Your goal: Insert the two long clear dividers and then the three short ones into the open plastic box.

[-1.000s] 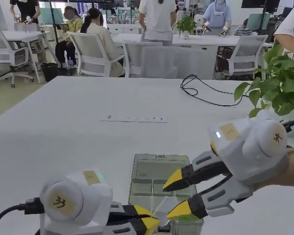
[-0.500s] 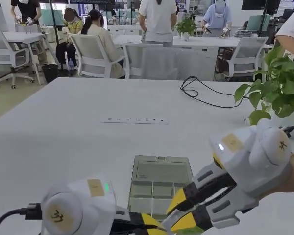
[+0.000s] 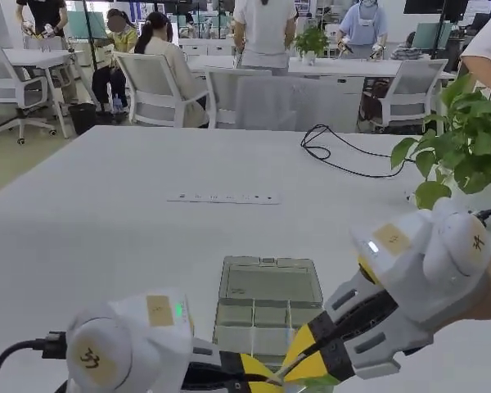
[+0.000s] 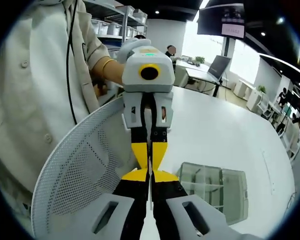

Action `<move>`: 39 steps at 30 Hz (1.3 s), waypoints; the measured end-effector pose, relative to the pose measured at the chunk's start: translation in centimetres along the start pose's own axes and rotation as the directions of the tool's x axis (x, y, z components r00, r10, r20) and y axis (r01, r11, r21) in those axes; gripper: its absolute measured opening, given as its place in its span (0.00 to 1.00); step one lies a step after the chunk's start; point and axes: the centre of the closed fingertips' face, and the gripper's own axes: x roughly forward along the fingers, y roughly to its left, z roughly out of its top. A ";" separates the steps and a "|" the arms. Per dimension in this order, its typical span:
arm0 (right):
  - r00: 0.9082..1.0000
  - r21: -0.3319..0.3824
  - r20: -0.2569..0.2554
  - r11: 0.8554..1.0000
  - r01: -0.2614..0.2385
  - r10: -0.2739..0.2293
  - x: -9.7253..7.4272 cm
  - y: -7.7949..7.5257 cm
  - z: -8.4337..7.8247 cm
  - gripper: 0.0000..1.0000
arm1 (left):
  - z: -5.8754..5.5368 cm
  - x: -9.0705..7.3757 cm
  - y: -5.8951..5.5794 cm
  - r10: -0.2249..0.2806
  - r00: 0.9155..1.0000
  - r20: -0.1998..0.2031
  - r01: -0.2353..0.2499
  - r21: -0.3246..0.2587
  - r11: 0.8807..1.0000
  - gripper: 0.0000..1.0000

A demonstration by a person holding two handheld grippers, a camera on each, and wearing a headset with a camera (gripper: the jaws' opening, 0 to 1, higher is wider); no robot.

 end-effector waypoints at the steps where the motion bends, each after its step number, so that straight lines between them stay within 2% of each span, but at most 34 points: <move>1: 1.000 0.001 -0.002 1.000 -0.002 0.002 0.0 0.0 0.0 0.03 | 0.0 0.0 0.0 0.000 1.000 0.000 0.000 0.000 1.000 0.00; 11: 0.999 0.006 -0.043 1.000 0.029 -0.028 -0.1 -0.5 -0.2 0.02 | 0.0 -0.1 0.6 0.037 0.999 0.020 -0.037 -0.033 0.999 0.00; 16: 0.996 0.022 -0.073 0.998 0.058 -0.057 -0.4 -1.2 -0.4 0.02 | -0.2 -0.2 1.1 0.063 0.998 0.030 -0.061 -0.062 0.996 0.09; 21: 0.990 0.038 -0.116 0.995 0.090 -0.085 -0.8 -2.1 -0.9 0.02 | -0.9 -0.2 1.7 0.091 0.996 0.020 -0.089 -0.083 0.993 0.21; 24: 0.983 0.054 -0.151 0.992 0.112 -0.103 -1.1 -2.8 -1.3 0.02 | -1.2 -0.3 2.1 0.114 0.993 0.017 -0.112 -0.104 0.988 0.27; 27: 0.970 0.091 -0.210 0.985 0.146 -0.124 -1.5 -3.5 -2.3 0.02 | -1.4 -0.4 2.6 0.140 0.990 0.021 -0.136 -0.120 0.983 0.32; 31: 0.954 0.112 -0.264 0.978 0.178 -0.143 -2.0 -4.6 -3.2 0.02 | -1.3 -0.5 3.1 0.166 0.986 0.033 -0.160 -0.145 0.976 0.37; 33: 0.951 0.117 -0.276 0.976 0.181 -0.144 -2.2 -4.9 -3.4 0.02 | -1.2 -0.6 3.4 0.181 0.983 0.037 -0.173 -0.158 0.972 0.40; 39: 0.927 0.134 -0.348 0.971 0.196 -0.139 -2.5 -6.0 -4.7 0.02 | -1.2 -0.6 4.2 0.211 0.977 0.044 -0.199 -0.188 0.962 0.48</move>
